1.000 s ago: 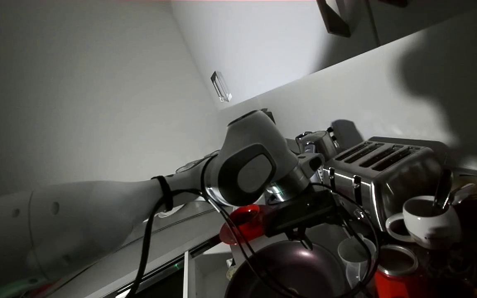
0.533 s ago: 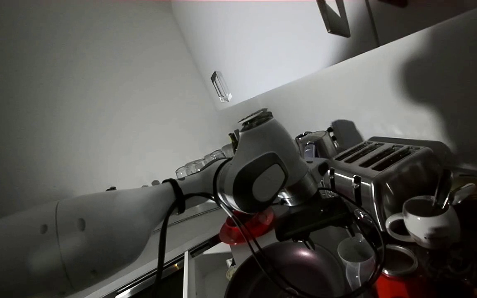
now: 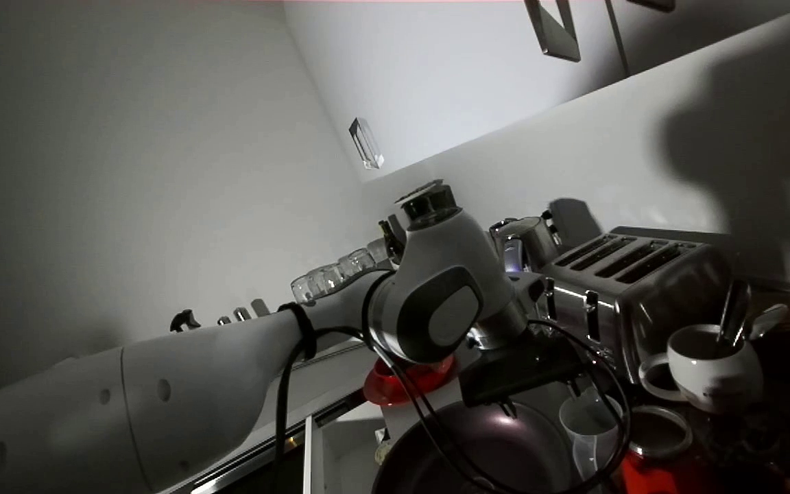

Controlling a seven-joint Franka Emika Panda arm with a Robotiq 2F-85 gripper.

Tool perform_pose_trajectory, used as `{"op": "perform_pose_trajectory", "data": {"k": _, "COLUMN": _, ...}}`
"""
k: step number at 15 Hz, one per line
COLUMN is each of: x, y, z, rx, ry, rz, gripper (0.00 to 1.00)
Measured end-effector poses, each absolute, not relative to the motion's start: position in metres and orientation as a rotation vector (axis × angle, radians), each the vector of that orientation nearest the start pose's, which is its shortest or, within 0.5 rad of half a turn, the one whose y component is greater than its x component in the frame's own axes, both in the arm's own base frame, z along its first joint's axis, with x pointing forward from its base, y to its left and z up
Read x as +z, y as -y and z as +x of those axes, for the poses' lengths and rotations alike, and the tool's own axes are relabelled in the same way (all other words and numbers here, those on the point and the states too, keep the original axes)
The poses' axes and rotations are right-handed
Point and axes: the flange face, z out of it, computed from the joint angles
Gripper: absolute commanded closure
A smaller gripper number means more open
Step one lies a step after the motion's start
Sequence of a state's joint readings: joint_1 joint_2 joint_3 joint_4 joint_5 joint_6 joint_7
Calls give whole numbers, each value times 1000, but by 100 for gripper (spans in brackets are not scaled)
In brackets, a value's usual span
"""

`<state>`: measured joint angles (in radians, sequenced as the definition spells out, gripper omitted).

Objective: Put the clear jar in the open drawer

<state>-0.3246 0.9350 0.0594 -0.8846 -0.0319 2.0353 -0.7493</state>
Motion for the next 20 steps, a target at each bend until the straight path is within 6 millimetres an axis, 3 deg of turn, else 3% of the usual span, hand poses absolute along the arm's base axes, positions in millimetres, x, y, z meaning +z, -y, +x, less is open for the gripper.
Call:
{"op": "perform_pose_trajectory", "data": {"k": 11, "x": 327, "y": 246, "z": 767, "rx": -255, "ry": 716, "rz": -3116, "gripper": 0}}
{"op": "perform_pose_trajectory", "data": {"k": 12, "x": 325, "y": 247, "z": 767, "rx": -250, "ry": 718, "rz": -3113, "gripper": 25}}
{"op": "perform_pose_trajectory", "data": {"k": 14, "x": 322, "y": 247, "z": 767, "rx": -239, "ry": 727, "rz": -3108, "gripper": 33}}
{"op": "perform_pose_trajectory", "data": {"k": 20, "x": 322, "y": 245, "z": 768, "rx": -239, "ry": 748, "rz": -3100, "gripper": 80}}
